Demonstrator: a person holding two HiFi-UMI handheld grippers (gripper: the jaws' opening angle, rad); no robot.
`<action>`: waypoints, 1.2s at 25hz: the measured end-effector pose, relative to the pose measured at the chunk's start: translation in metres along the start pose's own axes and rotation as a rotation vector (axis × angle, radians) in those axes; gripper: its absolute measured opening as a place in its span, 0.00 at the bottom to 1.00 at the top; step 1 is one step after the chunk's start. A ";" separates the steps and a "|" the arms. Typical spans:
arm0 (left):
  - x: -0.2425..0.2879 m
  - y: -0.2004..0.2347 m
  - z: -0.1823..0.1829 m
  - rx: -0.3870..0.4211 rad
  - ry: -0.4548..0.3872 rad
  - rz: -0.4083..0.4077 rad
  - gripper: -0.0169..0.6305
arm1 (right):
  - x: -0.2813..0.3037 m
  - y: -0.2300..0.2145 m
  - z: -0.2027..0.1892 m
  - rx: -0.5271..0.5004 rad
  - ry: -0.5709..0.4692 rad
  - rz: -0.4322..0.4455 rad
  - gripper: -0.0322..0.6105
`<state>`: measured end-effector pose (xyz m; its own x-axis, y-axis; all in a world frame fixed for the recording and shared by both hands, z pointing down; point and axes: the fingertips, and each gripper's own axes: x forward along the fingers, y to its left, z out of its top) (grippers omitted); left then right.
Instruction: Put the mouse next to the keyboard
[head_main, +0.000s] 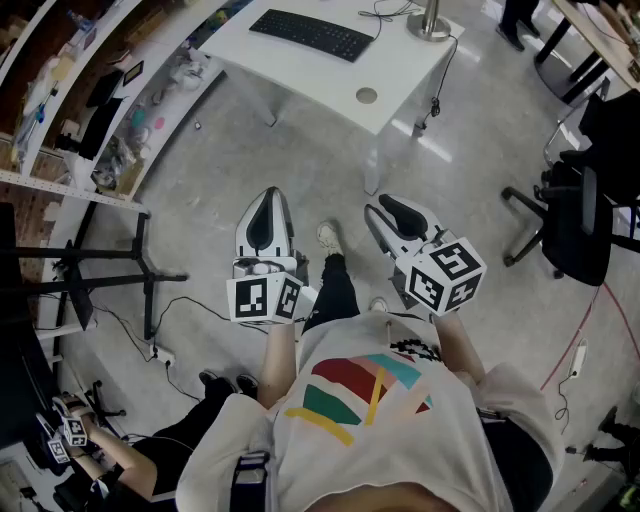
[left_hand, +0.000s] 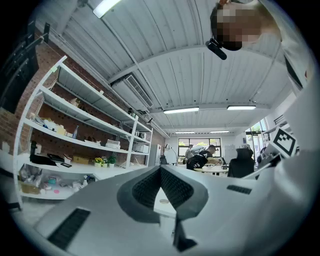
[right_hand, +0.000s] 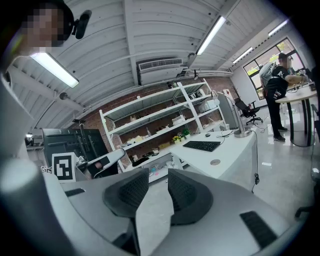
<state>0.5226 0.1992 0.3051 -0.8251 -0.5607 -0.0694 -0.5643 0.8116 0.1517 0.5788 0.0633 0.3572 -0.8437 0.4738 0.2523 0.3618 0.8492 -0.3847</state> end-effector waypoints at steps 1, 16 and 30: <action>0.016 0.012 0.001 -0.001 0.001 -0.009 0.09 | 0.020 -0.005 0.008 -0.004 0.003 -0.004 0.25; 0.249 0.194 0.020 -0.049 -0.010 -0.136 0.09 | 0.302 -0.078 0.128 -0.032 0.011 -0.056 0.25; 0.372 0.289 0.014 -0.052 -0.021 -0.138 0.09 | 0.426 -0.149 0.179 -0.056 -0.008 -0.147 0.25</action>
<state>0.0519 0.2278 0.3097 -0.7404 -0.6624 -0.1141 -0.6707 0.7169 0.1901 0.0949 0.0968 0.3632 -0.8923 0.3414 0.2954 0.2550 0.9211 -0.2942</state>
